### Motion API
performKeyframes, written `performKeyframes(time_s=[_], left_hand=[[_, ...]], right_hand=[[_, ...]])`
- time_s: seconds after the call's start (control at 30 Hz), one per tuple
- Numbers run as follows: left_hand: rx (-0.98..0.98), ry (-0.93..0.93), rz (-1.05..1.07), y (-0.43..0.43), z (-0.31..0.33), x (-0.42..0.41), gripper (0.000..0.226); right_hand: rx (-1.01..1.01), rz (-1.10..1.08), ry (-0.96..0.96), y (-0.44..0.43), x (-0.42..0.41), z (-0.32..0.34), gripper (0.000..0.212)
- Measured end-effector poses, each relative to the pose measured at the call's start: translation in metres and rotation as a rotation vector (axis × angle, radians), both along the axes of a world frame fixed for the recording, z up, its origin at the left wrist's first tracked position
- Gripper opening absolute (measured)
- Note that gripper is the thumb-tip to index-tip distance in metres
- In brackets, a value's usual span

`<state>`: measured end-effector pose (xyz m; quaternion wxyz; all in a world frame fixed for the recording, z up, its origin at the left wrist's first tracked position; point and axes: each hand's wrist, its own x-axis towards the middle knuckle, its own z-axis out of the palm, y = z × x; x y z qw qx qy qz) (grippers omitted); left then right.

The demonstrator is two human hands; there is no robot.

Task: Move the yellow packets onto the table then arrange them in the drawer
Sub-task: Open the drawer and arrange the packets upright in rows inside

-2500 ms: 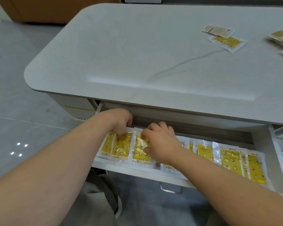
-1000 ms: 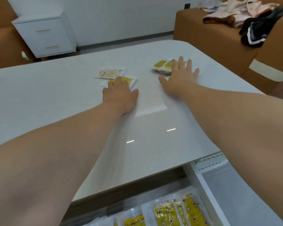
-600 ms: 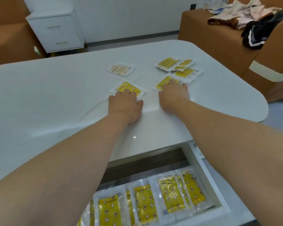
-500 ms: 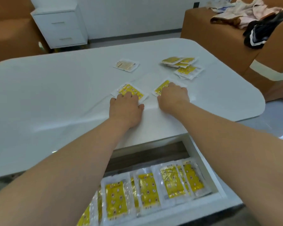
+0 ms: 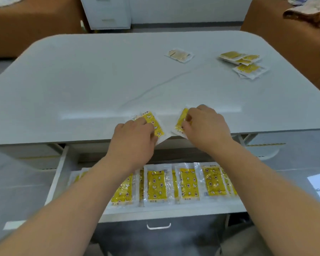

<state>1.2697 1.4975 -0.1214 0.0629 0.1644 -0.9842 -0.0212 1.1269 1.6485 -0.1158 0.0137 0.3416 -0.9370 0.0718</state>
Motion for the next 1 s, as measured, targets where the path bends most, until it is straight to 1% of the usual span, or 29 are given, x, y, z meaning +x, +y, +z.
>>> performKeyframes(time_s=[0.07, 0.1, 0.17, 0.2, 0.27, 0.37, 0.47, 0.57, 0.67, 0.83, 0.9, 1.0], left_hand=[[0.025, 0.061, 0.035, -0.005, 0.000, -0.008, 0.030], [0.055, 0.058, 0.050, -0.008, 0.000, -0.011, 0.037], [0.147, -0.026, 0.077, -0.015, -0.002, -0.018, 0.058], [0.193, -0.078, 0.090, -0.019, -0.002, -0.020, 0.068], [0.276, -0.139, 0.114, -0.024, -0.002, -0.024, 0.079], [0.338, -0.132, 0.126, -0.029, -0.003, -0.027, 0.085], [0.363, -0.110, 0.156, -0.032, -0.001, -0.028, 0.092], [0.345, -0.102, 0.189, -0.033, 0.004, -0.027, 0.098], [0.372, -0.094, 0.206, -0.037, 0.007, -0.022, 0.093], [0.562, -0.049, 0.190, -0.047, 0.019, -0.012, 0.060], [0.641, -0.041, 0.195, -0.054, 0.025, -0.007, 0.048], [0.684, -0.111, 0.184, -0.066, 0.034, 0.006, 0.041]], right_hand=[[-0.053, -0.060, -0.073, 0.001, -0.008, 0.003, 0.043], [-0.045, -0.079, -0.138, 0.002, -0.013, 0.002, 0.053], [-0.008, -0.092, -0.262, 0.002, -0.022, 0.000, 0.067], [0.016, -0.089, -0.279, 0.002, -0.025, -0.001, 0.070], [0.038, -0.080, -0.262, 0.001, -0.025, -0.003, 0.068], [-0.025, -0.074, -0.280, 0.000, -0.020, -0.003, 0.068], [-0.093, -0.042, -0.283, -0.003, -0.015, -0.002, 0.078], [-0.101, -0.030, -0.332, -0.010, -0.010, -0.002, 0.089], [-0.125, -0.046, -0.398, -0.017, -0.005, -0.003, 0.094], [-0.195, -0.092, -0.486, -0.025, 0.001, -0.003, 0.095], [-0.226, -0.059, -0.530, -0.028, 0.008, -0.001, 0.088], [-0.240, 0.080, -0.537, -0.035, 0.024, 0.001, 0.072]])
